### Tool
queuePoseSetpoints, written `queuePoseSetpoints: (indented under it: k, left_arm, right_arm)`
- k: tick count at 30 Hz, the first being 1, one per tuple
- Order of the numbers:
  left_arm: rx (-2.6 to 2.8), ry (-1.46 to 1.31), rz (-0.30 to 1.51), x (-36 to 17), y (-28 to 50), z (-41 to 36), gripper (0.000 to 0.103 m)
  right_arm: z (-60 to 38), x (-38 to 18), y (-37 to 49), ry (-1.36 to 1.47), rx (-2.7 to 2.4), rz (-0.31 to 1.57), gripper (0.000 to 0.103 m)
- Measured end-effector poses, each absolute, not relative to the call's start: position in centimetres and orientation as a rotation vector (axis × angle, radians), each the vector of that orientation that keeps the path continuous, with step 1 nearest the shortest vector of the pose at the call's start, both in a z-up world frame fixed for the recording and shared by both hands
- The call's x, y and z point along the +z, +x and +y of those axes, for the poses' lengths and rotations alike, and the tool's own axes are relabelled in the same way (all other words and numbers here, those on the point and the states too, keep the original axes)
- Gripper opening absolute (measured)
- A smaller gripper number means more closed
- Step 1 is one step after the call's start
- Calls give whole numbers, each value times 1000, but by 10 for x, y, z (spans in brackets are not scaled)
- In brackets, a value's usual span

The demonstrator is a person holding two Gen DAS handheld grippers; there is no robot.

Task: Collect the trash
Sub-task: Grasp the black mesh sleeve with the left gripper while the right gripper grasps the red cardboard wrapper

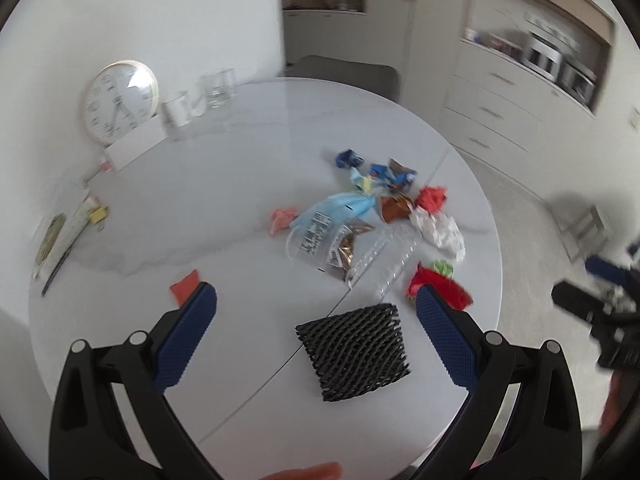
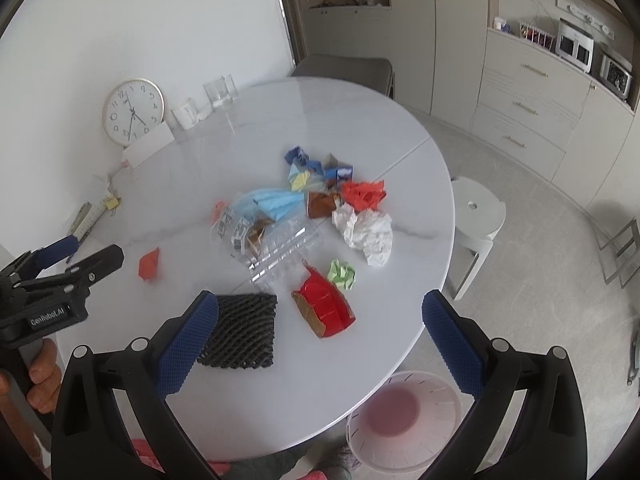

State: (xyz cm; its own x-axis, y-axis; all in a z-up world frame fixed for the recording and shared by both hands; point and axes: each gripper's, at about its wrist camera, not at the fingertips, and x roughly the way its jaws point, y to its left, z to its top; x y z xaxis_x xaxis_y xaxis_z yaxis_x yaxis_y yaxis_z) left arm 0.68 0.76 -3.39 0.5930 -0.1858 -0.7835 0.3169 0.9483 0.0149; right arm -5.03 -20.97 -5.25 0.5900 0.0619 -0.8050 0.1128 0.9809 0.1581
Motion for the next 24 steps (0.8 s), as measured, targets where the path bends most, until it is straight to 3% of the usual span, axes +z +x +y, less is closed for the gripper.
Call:
queuePoseSetpoints:
  k: [19,24]
  left_arm:
    - [-1032,608,1044,-200,67,-29,95]
    - [-1184,737,1071,-222,60,-39,60]
  right_arm:
    - [-232,-155,-32,313,-37,1185,101]
    - [-226,-165,-19,261,21,1211,101]
